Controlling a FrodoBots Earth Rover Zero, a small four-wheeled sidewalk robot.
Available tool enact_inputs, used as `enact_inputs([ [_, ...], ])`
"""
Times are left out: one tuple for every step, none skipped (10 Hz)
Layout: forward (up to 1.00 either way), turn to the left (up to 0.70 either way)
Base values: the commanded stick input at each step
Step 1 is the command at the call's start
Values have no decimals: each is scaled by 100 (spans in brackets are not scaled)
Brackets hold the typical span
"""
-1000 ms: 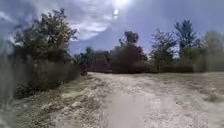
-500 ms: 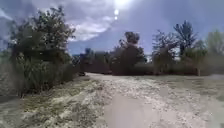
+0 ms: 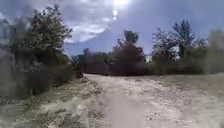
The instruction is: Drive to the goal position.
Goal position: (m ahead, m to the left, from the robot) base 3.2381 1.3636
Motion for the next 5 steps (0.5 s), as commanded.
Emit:
enact_inputs([
  [70,0],
  [70,0],
  [70,0],
  [70,0],
  [70,0],
])
